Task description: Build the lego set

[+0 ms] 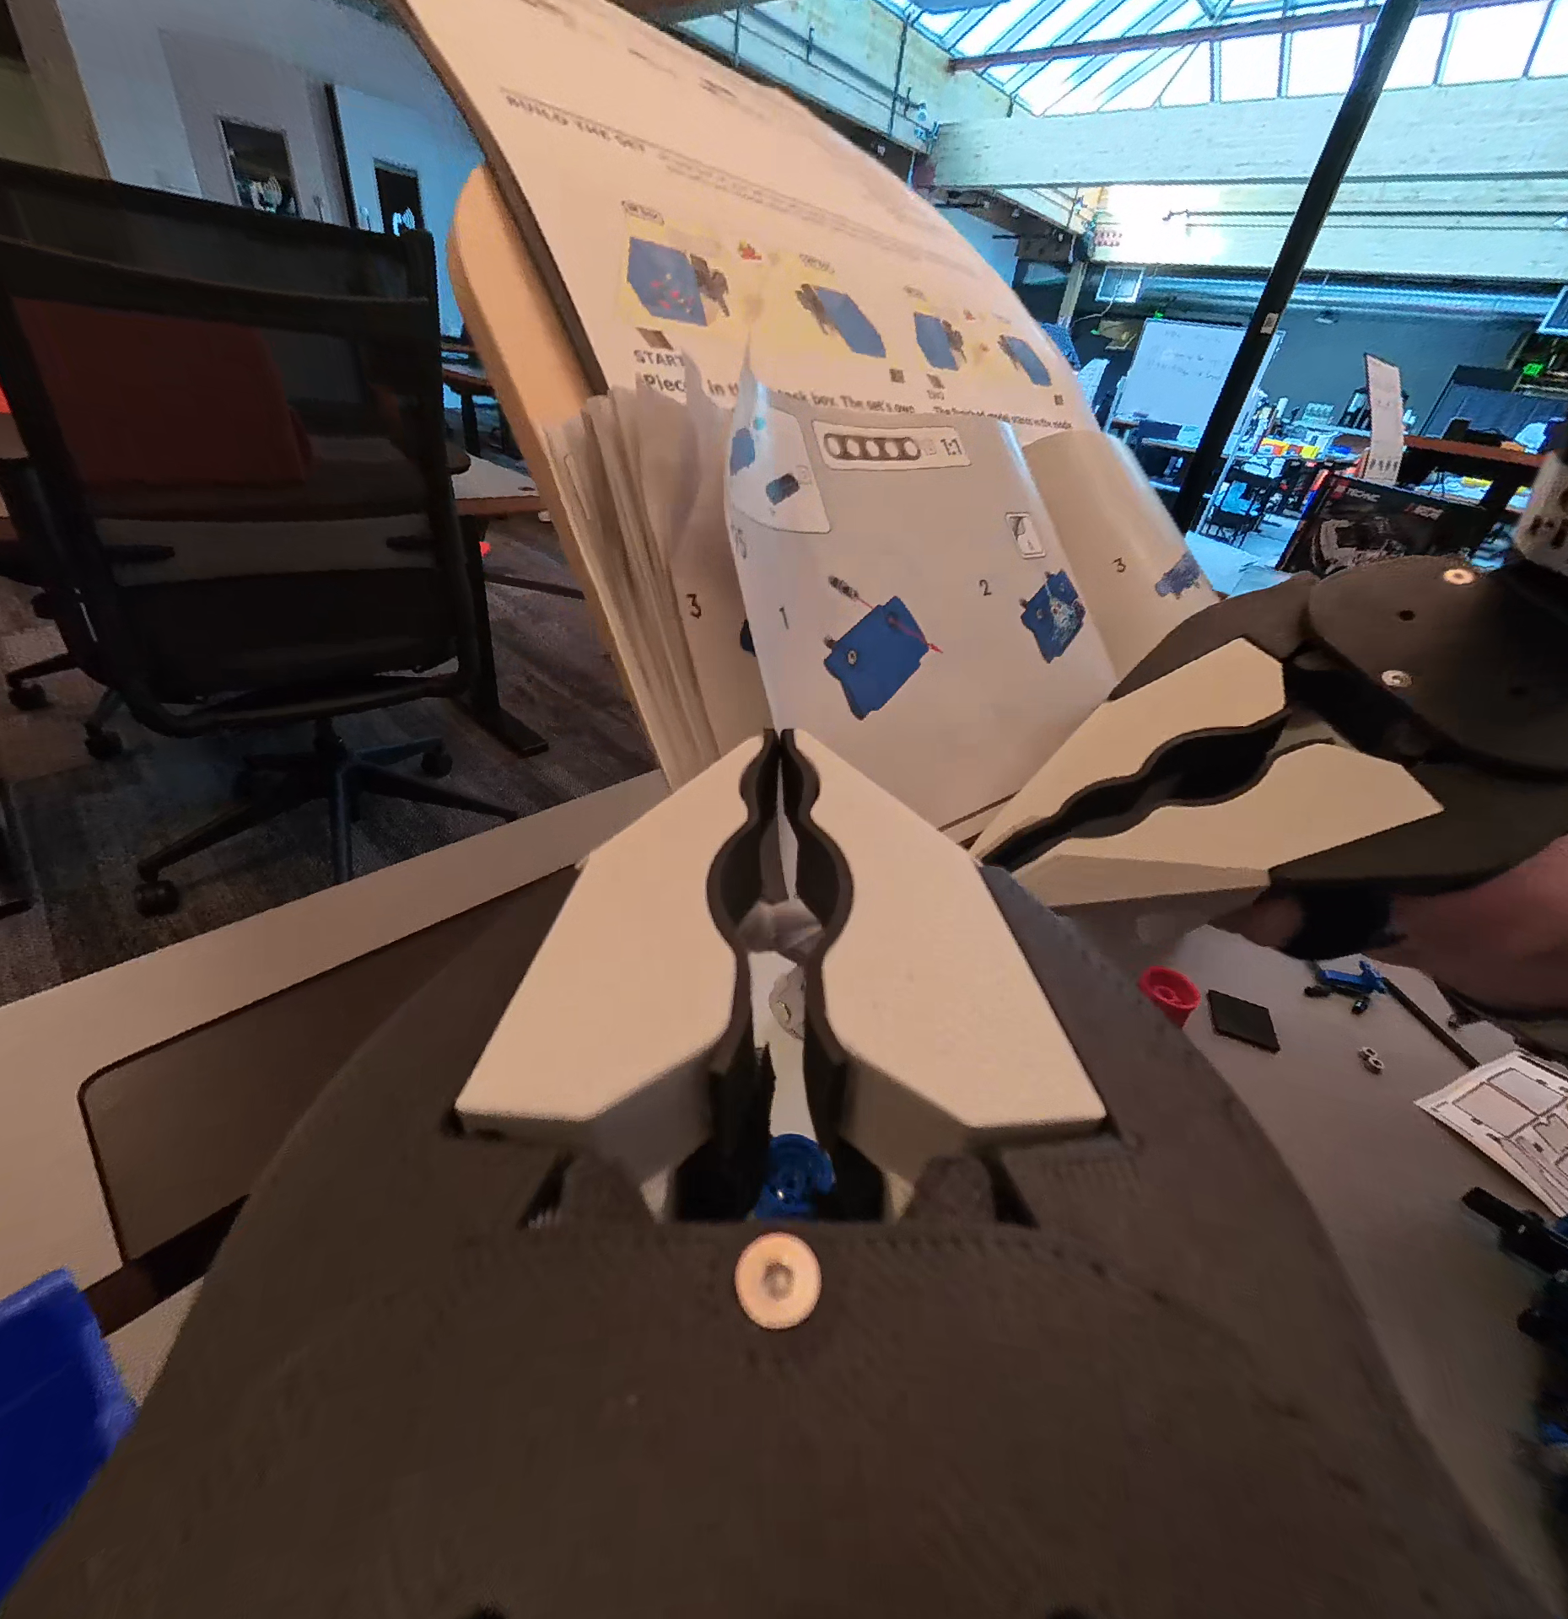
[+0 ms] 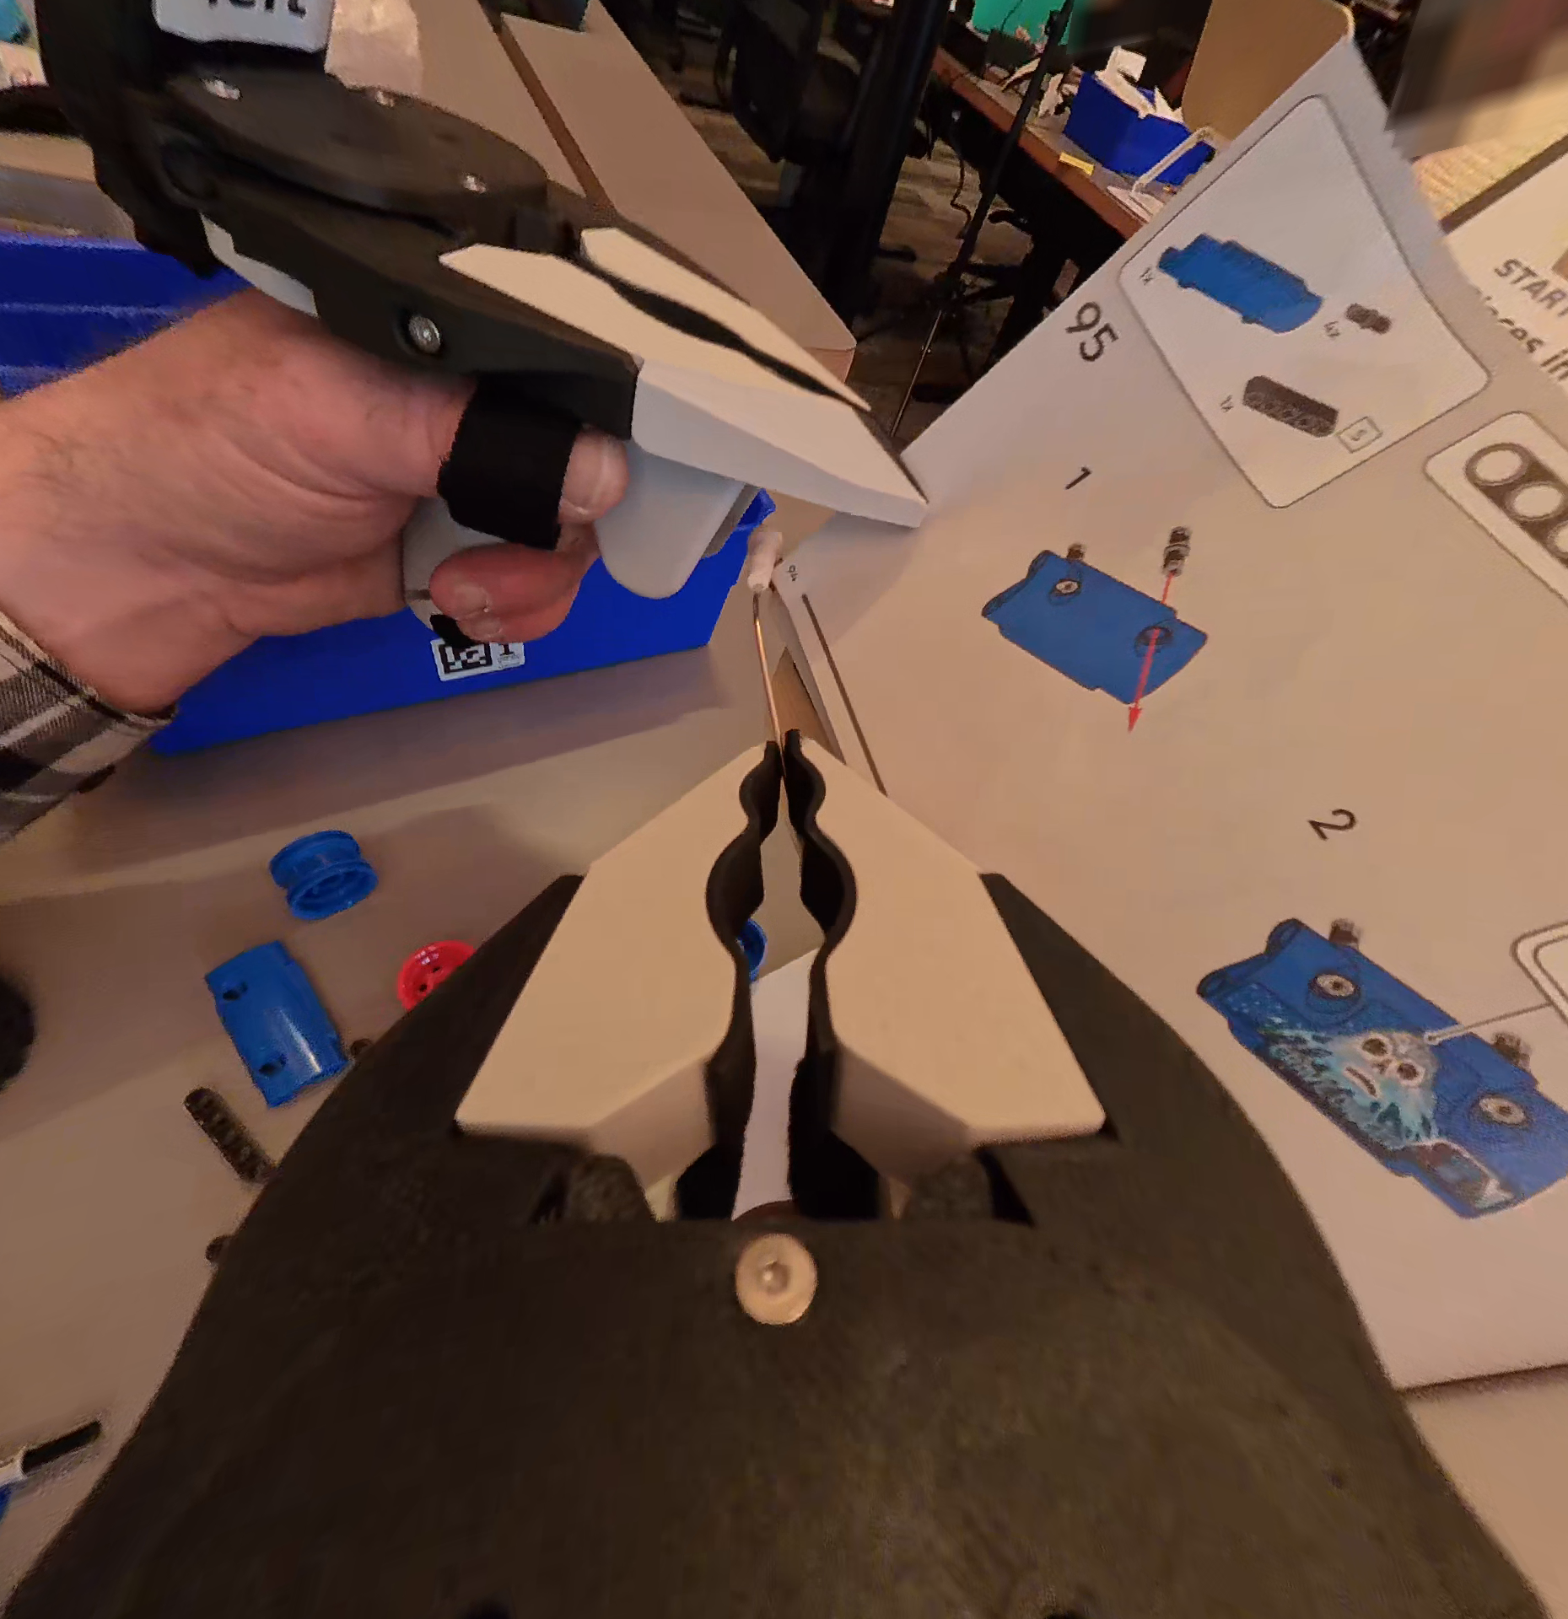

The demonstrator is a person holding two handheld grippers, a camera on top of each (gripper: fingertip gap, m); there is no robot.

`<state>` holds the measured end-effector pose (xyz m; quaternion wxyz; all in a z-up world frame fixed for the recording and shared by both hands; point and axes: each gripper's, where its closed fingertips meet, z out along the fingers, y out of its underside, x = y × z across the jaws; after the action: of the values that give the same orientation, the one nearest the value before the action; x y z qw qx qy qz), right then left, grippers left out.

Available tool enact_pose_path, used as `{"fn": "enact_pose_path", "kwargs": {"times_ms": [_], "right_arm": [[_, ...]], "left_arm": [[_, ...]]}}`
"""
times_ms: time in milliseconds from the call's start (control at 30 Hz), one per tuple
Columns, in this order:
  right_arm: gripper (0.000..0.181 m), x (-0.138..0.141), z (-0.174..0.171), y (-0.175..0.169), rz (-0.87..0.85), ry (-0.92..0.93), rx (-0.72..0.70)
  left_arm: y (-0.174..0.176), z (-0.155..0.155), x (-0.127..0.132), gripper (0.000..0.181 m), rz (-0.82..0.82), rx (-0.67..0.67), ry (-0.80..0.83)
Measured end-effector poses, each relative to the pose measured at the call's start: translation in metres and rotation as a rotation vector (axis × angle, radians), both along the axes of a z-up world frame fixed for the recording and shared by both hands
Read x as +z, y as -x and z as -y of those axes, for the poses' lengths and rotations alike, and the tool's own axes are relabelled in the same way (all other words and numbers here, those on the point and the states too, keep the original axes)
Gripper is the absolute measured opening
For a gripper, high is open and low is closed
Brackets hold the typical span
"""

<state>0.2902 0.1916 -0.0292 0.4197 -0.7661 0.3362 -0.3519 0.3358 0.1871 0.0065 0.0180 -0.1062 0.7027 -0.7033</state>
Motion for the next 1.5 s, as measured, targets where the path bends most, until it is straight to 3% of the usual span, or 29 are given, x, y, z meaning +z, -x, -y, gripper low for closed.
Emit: {"fn": "enact_pose_path", "kwargs": {"times_ms": [267, 900, 1033, 1333, 1500], "right_arm": [[0.000, 0.005, 0.003, -0.003, -0.001, -0.141, -0.067], [0.001, 0.005, 0.007, 0.001, -0.090, -0.225, -0.102], [0.020, 0.010, 0.020, 0.020, -0.134, -0.202, -0.081], [0.023, 0.030, 0.033, 0.094, -0.178, -0.122, 0.020], [0.024, 0.034, 0.041, 0.137, -0.174, -0.068, 0.035]], "left_arm": [[-0.003, -0.002, -0.003, 0.000, -0.084, -0.038, 0.062], [-0.013, -0.014, -0.001, 0.002, -0.188, -0.037, 0.133], [-0.017, -0.019, 0.004, 0.012, -0.179, -0.009, 0.137], [-0.002, -0.018, 0.024, 0.015, -0.084, 0.008, 0.102], [0.018, -0.016, 0.051, 0.015, 0.002, -0.001, 0.101]]}}
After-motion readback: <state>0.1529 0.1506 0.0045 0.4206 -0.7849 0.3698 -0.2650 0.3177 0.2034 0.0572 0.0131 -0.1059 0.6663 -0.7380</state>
